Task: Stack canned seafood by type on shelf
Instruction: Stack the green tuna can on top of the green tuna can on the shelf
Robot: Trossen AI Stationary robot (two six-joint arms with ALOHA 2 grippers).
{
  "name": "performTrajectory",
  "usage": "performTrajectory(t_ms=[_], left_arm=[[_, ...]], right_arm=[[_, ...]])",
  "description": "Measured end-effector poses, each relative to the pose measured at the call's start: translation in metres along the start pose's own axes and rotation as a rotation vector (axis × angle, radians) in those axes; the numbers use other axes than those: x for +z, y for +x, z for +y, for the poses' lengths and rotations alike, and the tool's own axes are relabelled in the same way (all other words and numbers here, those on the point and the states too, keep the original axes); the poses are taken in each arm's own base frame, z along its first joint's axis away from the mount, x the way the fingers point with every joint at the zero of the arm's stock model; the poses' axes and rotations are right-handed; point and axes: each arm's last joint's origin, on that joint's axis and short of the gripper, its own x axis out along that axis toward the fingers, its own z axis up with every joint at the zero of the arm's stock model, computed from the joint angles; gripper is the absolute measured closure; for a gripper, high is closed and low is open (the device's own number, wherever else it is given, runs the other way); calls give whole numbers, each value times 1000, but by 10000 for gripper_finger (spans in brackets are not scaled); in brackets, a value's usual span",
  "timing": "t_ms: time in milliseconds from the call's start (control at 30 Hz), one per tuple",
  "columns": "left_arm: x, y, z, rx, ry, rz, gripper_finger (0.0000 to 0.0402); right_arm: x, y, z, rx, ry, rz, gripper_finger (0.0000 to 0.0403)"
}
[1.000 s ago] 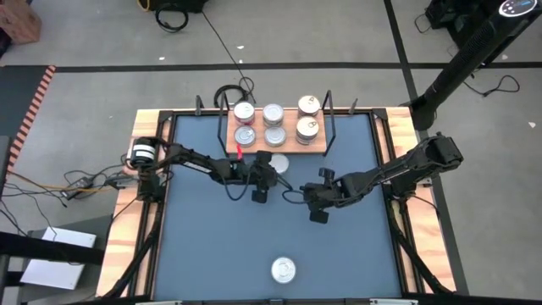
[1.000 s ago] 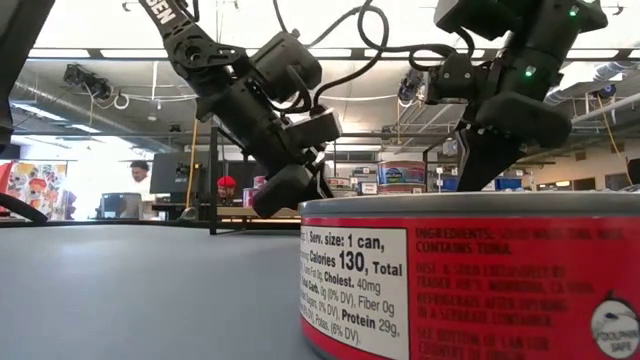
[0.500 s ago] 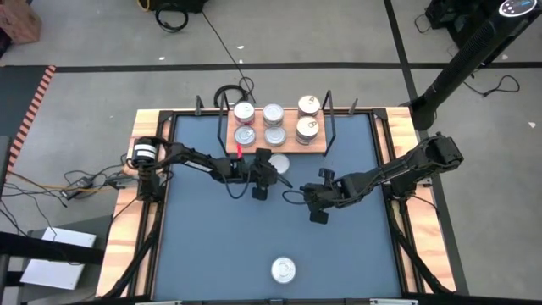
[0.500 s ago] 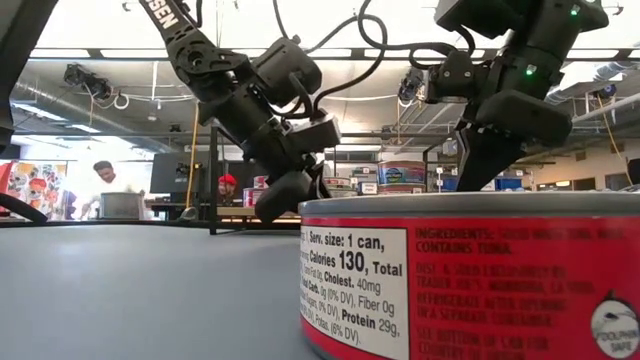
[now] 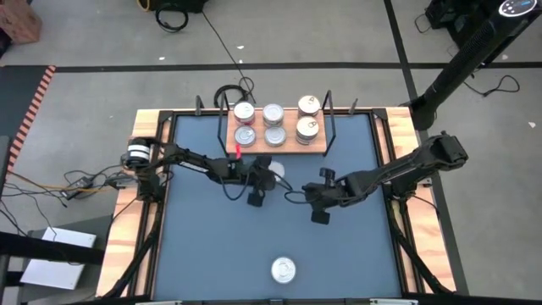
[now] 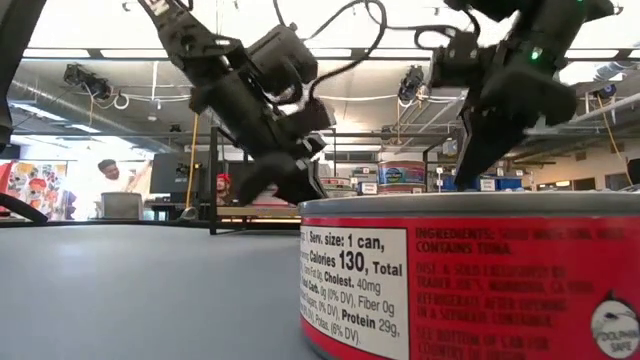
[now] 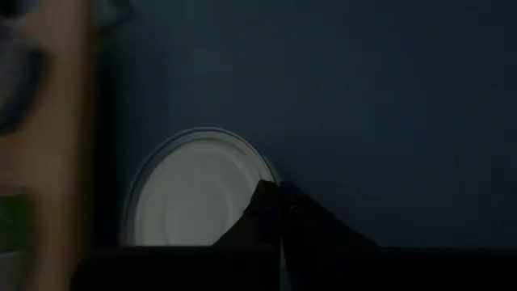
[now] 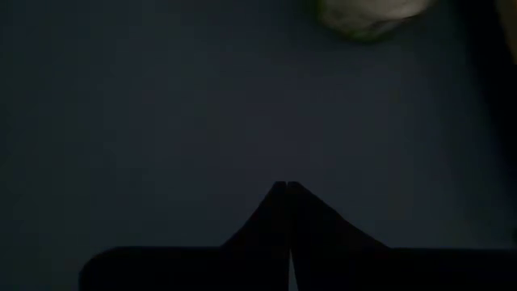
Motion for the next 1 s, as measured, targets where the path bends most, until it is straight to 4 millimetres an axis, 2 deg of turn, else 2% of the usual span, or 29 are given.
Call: performTrajectory(t_ms=[300,433,533,700,867,1000], left_arm=[[14,-40,5,-259,-228,-111,400],[21,-52,8,-306,-311,-160,401],[23,-56,10,-308,-337,-179,401],[23,-55,11,-328,-382,-175,401],[23,-55,16,-355,-418,-199,401],[22,-55,19,-358,-430,-207,401]], right_arm=[[5,-41,-3,86,48,-157,397],[13,-49,3,148,52,-266,396],[21,-46,11,180,42,-342,386],[31,-23,25,176,4,-399,346],[30,2,32,4,-93,-393,279],[28,13,35,-104,-160,-387,211]])
